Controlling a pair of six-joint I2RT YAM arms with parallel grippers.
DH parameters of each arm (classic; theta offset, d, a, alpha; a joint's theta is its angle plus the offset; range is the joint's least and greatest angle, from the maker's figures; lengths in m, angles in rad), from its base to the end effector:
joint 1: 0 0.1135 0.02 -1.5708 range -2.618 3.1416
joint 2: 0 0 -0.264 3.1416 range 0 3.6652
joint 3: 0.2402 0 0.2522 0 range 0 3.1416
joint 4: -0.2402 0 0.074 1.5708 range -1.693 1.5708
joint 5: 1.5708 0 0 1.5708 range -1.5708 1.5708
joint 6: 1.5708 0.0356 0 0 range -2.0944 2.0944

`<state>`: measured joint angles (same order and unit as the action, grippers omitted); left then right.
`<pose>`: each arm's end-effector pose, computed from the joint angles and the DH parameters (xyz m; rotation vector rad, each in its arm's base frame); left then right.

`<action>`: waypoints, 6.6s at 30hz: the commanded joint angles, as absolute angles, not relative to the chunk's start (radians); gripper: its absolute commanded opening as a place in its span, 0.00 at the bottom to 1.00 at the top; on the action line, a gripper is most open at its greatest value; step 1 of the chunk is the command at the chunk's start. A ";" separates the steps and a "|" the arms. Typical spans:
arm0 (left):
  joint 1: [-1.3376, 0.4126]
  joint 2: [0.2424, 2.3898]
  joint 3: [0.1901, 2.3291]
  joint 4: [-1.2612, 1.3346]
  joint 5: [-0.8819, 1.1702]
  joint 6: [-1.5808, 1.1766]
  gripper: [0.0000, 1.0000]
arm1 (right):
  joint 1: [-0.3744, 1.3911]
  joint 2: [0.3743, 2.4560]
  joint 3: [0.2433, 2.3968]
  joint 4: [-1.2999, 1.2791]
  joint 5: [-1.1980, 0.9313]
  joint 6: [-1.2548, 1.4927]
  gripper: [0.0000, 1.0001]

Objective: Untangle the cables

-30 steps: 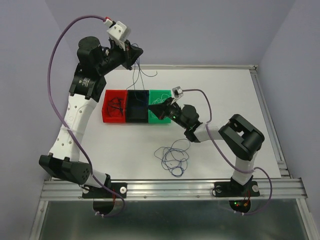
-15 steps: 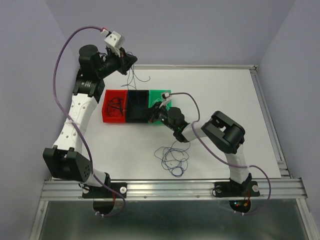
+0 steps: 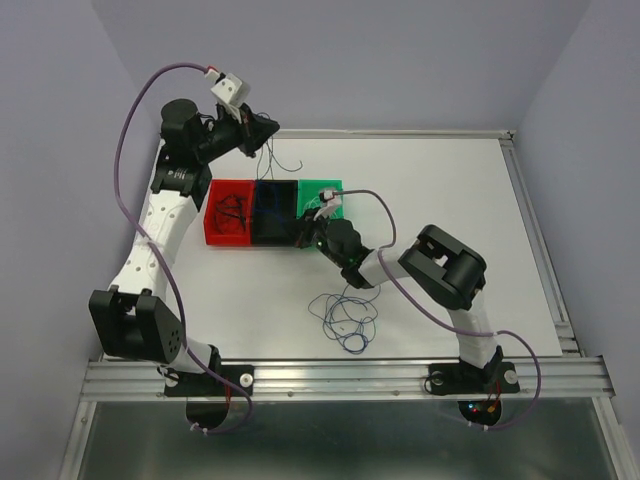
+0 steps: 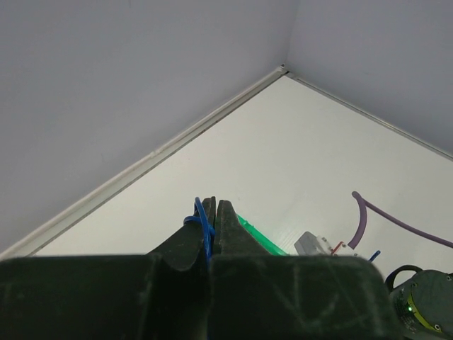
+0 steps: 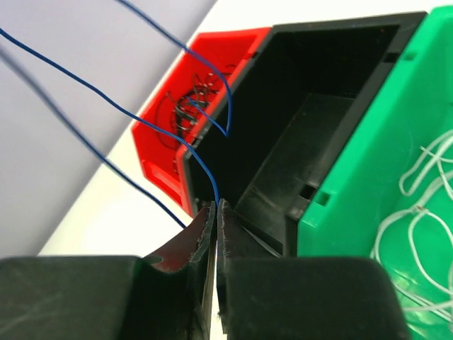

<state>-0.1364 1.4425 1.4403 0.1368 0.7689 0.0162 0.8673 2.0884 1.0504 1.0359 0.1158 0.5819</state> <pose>0.3236 -0.0694 0.4482 0.7360 1.3159 -0.6466 0.2852 0.3299 0.1622 -0.1418 1.6658 1.0315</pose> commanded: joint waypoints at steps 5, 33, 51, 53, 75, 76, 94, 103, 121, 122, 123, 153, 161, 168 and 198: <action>-0.133 1.431 1.391 0.284 0.802 0.005 0.00 | 0.900 2.137 1.100 0.992 0.221 0.549 0.09; -0.133 1.448 1.149 0.394 0.623 0.172 0.00 | 0.945 2.030 0.944 1.086 0.376 0.545 0.45; -0.189 1.526 1.068 0.370 0.608 0.202 0.00 | 0.954 1.781 0.614 1.276 0.488 0.515 0.45; -0.210 1.540 1.074 0.348 0.557 0.201 0.00 | 0.954 1.752 0.575 1.295 0.508 0.509 0.45; -0.334 1.847 1.270 0.015 0.035 0.275 0.00 | 0.954 1.686 0.463 1.374 0.560 0.509 0.45; -0.334 1.888 1.287 0.002 0.032 0.273 0.00 | 0.954 1.684 0.465 1.376 0.560 0.508 0.45; -0.339 1.732 1.240 -0.015 -0.020 0.267 0.49 | 0.953 1.674 0.437 1.388 0.569 0.503 0.50; -0.347 1.565 1.164 -0.029 -0.015 0.301 0.66 | 0.954 1.500 0.518 0.932 0.531 0.537 0.73; -0.416 1.263 0.934 0.031 0.284 0.406 0.79 | 1.143 1.273 0.693 -0.331 0.624 0.836 1.00; -0.435 1.226 0.922 0.026 0.310 0.422 0.79 | 1.150 1.270 0.698 -0.395 0.664 0.891 1.00; -0.457 1.212 0.911 0.023 0.322 0.434 0.80 | 1.152 1.270 0.699 -0.428 0.679 0.917 1.00; -0.566 1.193 0.856 0.058 0.232 0.449 0.79 | 0.930 1.479 0.716 -0.282 0.657 0.795 0.56; -0.568 1.197 0.854 0.058 0.242 0.454 0.78 | 0.931 1.468 0.703 -0.172 0.580 0.707 0.10; -0.568 1.197 0.851 0.060 0.248 0.459 0.78 | 0.931 1.326 0.631 -0.118 0.624 0.695 0.01; -0.563 1.028 0.755 0.469 0.819 0.181 0.82 | 0.931 1.035 1.129 0.193 0.127 0.362 0.01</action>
<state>-0.5674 1.0000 0.7578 0.3721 0.8001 0.2039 0.9344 1.0248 1.0489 0.1337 0.1894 0.3775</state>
